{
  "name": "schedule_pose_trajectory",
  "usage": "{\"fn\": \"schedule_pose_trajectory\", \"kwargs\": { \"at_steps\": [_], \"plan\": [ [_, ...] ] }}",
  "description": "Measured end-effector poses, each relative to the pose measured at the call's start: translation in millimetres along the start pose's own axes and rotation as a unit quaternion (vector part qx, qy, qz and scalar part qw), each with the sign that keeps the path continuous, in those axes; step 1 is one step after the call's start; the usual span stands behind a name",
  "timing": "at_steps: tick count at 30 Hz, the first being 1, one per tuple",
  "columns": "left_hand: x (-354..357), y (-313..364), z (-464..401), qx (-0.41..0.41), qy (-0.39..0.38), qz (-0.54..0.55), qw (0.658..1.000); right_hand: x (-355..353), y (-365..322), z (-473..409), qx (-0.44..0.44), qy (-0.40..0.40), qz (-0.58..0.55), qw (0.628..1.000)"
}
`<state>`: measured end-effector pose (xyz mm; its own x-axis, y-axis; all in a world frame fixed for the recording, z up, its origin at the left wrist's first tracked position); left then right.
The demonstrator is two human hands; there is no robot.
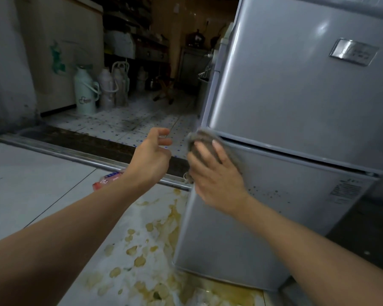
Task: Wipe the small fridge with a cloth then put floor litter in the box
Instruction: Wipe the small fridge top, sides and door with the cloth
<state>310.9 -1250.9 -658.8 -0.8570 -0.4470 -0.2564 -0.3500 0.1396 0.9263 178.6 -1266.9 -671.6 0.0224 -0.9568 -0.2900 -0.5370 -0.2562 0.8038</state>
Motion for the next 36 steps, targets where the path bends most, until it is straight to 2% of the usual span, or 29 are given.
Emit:
{"fn": "schedule_pose_trajectory", "kwargs": {
  "at_steps": [4,8,10,14,16,19,23,26,28,30,32,34,36],
  "plan": [
    [5,5,13,0.005,-0.004,-0.011,1.000,14,-50,30,-0.087,-0.125,0.005,0.988],
    [9,7,22,-0.002,-0.011,-0.030,1.000,14,-59,54,-0.148,-0.148,-0.006,0.978],
    [12,9,24,-0.001,-0.014,-0.035,0.999,8,-31,60,-0.117,-0.106,-0.019,0.987],
    [28,9,24,-0.007,-0.016,-0.041,0.999,-4,53,56,0.027,0.046,-0.010,0.999],
    [42,10,24,-0.010,-0.016,-0.047,0.999,0,71,56,0.073,0.074,-0.017,0.994],
    [59,11,24,-0.011,-0.010,-0.050,0.999,13,54,80,0.103,0.063,-0.032,0.992],
    [66,11,24,-0.019,0.029,-0.048,0.998,33,-7,150,-0.067,-0.031,-0.048,0.996],
    [69,13,28,-0.002,0.053,-0.077,0.996,30,-8,165,-0.092,-0.063,-0.044,0.993],
    [75,14,29,0.002,0.055,-0.113,0.992,22,21,153,-0.027,-0.016,-0.050,0.998],
    [77,14,25,0.004,0.067,-0.156,0.985,13,66,138,0.078,0.042,-0.052,0.995],
    [77,13,23,0.006,0.081,-0.182,0.980,12,92,134,0.129,0.076,-0.054,0.987],
    [76,10,21,0.010,0.086,-0.188,0.978,18,91,141,0.168,0.079,-0.063,0.981],
    [75,7,19,0.012,0.081,-0.187,0.979,27,73,160,0.198,0.047,-0.067,0.977]
  ]
}}
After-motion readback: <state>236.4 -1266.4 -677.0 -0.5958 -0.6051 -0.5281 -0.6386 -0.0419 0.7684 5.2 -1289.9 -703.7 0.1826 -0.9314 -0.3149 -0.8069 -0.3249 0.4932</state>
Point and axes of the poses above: each hand's wrist, its own z-axis away from the middle knuckle, its own x-axis out of the palm, y = z × x, the point moved 7 cm from there along -z, towards the middle knuckle, and after that the axes turned 4 degrees about z, right-handed, at the moved point
